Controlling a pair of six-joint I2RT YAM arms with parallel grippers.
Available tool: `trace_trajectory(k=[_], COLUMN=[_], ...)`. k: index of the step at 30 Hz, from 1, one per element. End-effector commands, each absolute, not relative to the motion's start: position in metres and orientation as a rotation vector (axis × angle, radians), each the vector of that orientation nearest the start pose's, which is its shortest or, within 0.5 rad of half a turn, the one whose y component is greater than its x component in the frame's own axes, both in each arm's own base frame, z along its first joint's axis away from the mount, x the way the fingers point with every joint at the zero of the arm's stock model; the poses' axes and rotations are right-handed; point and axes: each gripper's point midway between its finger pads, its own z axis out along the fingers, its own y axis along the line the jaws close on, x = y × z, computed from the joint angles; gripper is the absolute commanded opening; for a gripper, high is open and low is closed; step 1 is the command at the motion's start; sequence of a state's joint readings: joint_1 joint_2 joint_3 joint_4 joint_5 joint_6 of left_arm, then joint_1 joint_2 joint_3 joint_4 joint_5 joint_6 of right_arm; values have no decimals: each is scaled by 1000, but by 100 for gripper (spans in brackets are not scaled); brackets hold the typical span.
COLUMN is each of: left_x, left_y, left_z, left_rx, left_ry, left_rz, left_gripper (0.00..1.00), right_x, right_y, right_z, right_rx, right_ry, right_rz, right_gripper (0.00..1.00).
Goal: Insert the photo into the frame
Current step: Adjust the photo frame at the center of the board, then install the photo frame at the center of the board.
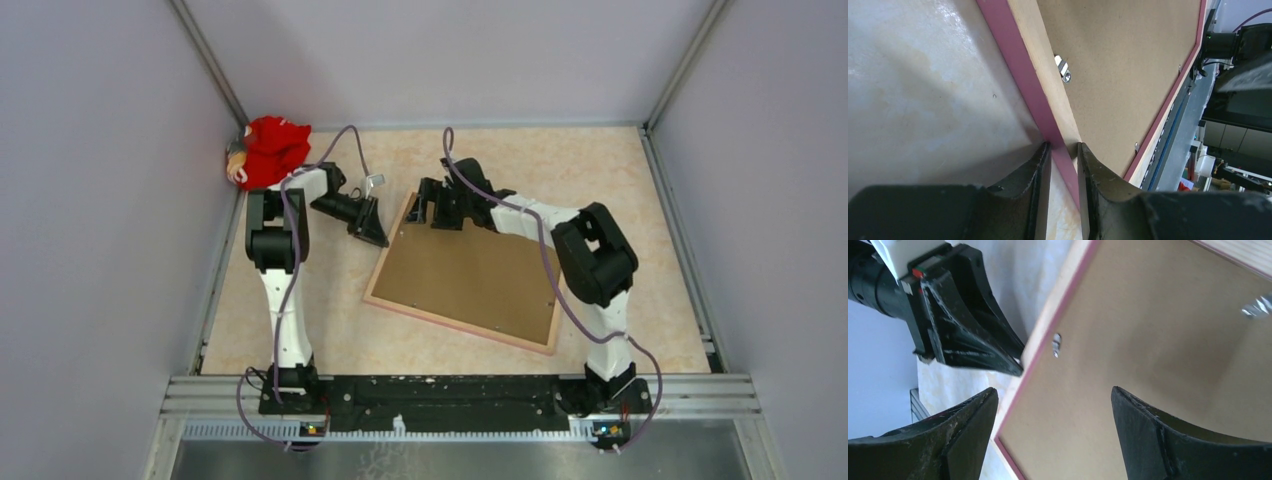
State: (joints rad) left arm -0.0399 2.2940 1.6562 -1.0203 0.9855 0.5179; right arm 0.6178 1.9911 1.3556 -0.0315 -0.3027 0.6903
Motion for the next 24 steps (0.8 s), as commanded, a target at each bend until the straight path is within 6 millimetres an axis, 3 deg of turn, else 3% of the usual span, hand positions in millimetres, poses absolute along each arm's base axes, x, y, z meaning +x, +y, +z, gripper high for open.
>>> trace_trajectory(k=[1,5,12,24], left_x=[381,380,379,378], left_y=[-145,-144,-144,-145], left_z=[3,-2,-4,-2], left_rx=[722,708,708,708], left_ry=[2549,2568,2571,2559], left_rz=[-1303,-1302,-1298,-1312], left_gripper=[28,22,21,21], right_x=[392,394,390,379], right_y=[410,425,437,451], right_z=[105,92,75,66], right_rx=[-157,-170,-168,-169], right_ry=[2347,2369,2402,2422], right_rz=[1124,1136,1174,1243], right_gripper=[82,80,78,78])
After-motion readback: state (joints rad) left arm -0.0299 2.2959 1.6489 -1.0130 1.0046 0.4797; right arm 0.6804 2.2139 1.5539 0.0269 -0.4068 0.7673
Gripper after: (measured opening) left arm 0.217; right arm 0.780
